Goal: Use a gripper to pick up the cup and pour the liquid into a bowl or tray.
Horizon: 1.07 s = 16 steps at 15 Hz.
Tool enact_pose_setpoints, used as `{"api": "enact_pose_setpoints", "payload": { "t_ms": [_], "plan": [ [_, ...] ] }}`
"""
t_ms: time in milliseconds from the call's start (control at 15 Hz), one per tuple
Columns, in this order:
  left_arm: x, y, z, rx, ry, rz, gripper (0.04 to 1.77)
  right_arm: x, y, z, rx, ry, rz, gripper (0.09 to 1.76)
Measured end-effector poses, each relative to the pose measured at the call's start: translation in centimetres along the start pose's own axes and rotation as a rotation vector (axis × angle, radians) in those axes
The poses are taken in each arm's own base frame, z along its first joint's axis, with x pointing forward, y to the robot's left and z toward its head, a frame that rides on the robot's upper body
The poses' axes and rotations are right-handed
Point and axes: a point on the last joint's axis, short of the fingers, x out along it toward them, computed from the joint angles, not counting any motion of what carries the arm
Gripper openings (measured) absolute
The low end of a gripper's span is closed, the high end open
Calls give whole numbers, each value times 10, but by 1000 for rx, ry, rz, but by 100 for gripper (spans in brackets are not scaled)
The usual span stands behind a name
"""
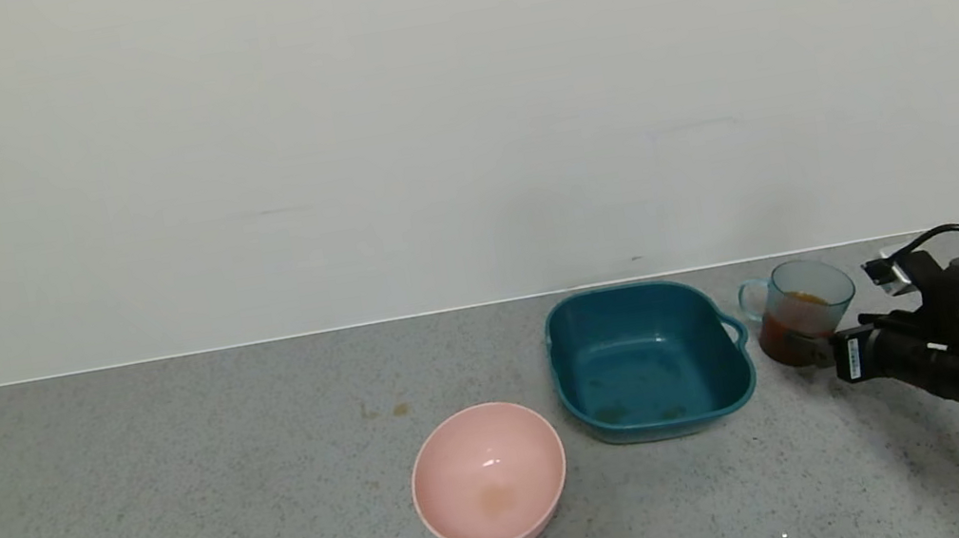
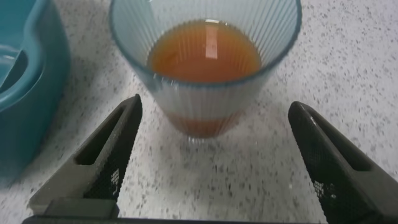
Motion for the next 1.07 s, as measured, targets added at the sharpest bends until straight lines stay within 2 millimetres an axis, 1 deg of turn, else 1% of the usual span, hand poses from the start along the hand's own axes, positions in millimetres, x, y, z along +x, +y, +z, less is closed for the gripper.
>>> {"api": "enact_pose_setpoints", "payload": {
  "t_ms": [400,1067],
  "plan": [
    [0,0,0,0,0,0,172,21,-2,-4,-7,-34,0,171],
    [0,0,0,0,0,0,172,31,-3,-17,-15,-101,-5,171]
  ]
}}
